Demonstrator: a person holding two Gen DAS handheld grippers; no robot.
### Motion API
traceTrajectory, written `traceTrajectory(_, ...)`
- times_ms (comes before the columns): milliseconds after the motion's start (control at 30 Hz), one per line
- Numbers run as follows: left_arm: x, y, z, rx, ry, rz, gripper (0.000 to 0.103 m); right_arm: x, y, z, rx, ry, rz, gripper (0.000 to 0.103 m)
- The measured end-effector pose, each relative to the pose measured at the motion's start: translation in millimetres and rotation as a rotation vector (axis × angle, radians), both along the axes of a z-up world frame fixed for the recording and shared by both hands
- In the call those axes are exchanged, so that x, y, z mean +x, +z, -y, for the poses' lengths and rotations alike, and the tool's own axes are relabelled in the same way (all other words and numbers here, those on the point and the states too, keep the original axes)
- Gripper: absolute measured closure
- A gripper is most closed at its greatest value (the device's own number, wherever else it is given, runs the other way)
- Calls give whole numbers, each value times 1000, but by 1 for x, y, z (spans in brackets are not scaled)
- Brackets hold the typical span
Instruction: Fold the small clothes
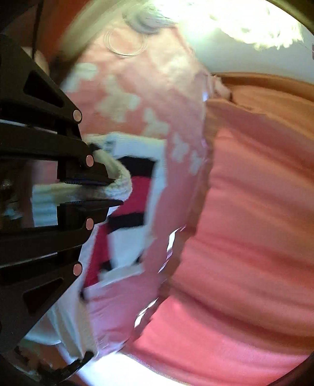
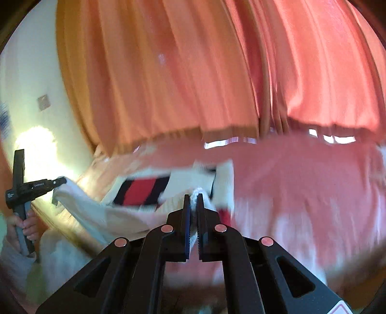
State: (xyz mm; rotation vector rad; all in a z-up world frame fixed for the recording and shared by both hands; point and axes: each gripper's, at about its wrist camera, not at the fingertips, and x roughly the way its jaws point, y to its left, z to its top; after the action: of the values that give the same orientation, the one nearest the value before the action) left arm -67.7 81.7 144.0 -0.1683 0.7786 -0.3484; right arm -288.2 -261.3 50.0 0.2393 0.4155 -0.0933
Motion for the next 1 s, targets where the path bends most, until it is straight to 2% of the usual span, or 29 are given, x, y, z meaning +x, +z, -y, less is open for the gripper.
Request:
traceTrajectory(67, 40, -9, 8, 17, 30, -12, 94, 47, 0, 18, 29, 6, -6, 100)
traceTrajectory(100, 72, -20, 15, 39, 47, -28, 94, 85, -7, 30, 42, 2, -32, 100)
traceTrajectory(167, 113, -41, 23, 76, 75, -61, 94, 130, -18, 42, 59, -5, -76, 100)
traceTrajectory(200, 139, -58, 29, 111, 105, -81, 94, 160, -28, 52, 84, -10, -108, 100)
traceTrajectory(300, 195, -107, 34, 152, 163, -163, 94, 225, -57, 74, 131, -20, -176, 99)
traceTrajectory(367, 217, -134, 36, 176, 173, -204, 93, 263, -78, 83, 140, -14, -236, 99)
traceTrajectory(433, 238, -161, 44, 225, 166, -240, 92, 283, -91, 85, 133, -14, -280, 96)
traceTrajectory(467, 241, -167, 46, 234, 162, -256, 89, 297, -99, 89, 139, -11, -310, 95)
traceTrajectory(500, 247, -173, 48, 224, 144, -231, 88, 298, -103, 91, 143, -31, -312, 93)
traceTrajectory(567, 246, -168, 43, 186, 163, -217, 84, 294, -102, 100, 178, -76, -280, 80)
traceTrajectory(600, 243, -161, 37, 142, 170, -199, 75, 286, -94, 105, 193, -96, -237, 73)
traceTrajectory(633, 241, -154, 33, 110, 172, -189, 67, 280, -88, 106, 191, -105, -209, 59)
traceTrajectory(667, 238, -147, 29, 93, 180, -172, 47, 272, -82, 107, 182, -114, -182, 48)
traceTrajectory(700, 231, -138, 23, 88, 189, -122, 39, 267, -79, 108, 178, -116, -172, 48)
traceTrajectory(767, 223, -129, 21, 109, 178, -92, 37, 256, -81, 105, 179, -94, -201, 47)
traceTrajectory(867, 207, -134, 18, 113, 104, -121, 35, 245, -93, 101, 203, -78, -268, 40)
traceTrajectory(1000, 188, -166, 15, 107, 48, -264, 35, 235, -119, 89, 198, -31, -378, 40)
